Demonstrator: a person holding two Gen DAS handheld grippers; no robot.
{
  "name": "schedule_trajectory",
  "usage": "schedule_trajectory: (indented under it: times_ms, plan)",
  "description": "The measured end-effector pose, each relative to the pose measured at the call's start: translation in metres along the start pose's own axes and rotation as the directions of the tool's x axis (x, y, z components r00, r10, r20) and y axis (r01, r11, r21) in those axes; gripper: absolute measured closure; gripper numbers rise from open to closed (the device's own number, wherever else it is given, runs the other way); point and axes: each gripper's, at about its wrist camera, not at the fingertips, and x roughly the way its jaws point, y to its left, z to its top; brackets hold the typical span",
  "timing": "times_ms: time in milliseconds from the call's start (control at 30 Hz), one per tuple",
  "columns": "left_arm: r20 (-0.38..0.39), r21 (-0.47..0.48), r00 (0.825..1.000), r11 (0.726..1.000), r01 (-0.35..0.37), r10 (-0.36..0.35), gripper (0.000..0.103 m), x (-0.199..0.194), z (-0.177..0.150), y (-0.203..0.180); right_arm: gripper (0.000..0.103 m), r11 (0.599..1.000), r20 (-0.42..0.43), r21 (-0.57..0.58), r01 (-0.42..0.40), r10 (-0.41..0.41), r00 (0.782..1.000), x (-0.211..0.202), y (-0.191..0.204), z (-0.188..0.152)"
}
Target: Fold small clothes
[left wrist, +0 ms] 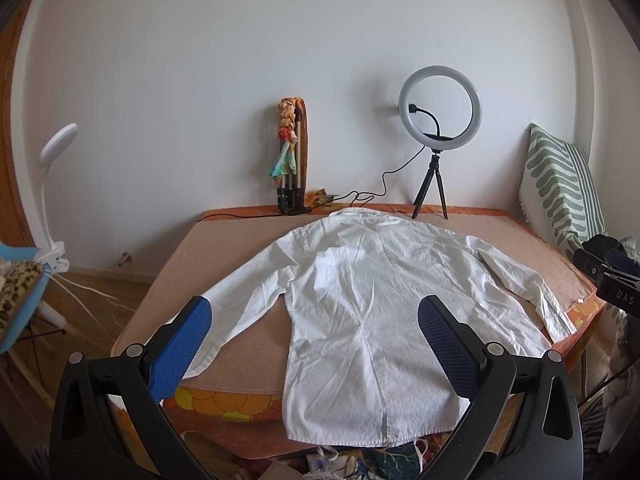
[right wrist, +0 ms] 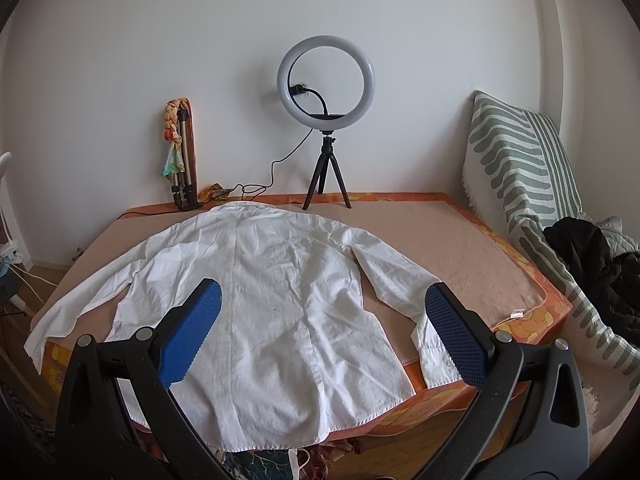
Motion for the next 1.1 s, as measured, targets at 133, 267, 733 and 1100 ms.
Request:
schedule_trajectory:
  times_ms: [133,267,733,1100]
  plan:
    - [0.001,0.001,1.000,1.000,0.000,0.000,0.001,0.000,0.000,0.000,0.000,1.000,0.002,-0.001,0.002,-0.002,1.000,0.000,0.000,0.000]
    - [0.001,0.000,1.000,1.000,0.000,0.000,0.001,0.000,-0.001,0.000,0.000,1.000,0.002,-0.001,0.002,-0.002,1.000,-0.001,0.000,0.000]
    - [-0.006,-0.011,1.000,1.000,-0.013,0.013,0.001,0.003,-0.002,0.008,0.000,1.000,0.007,-0.003,0.001,0.000,1.000,-0.001,0.002,0.002]
    - [-0.033,-0.006,0.997,0.997,-0.075,0.075,0.008,0.016,-0.005,0.050,0.000,0.997,0.032,-0.043,-0.065,0.066,0.997,0.016,0.029,0.030]
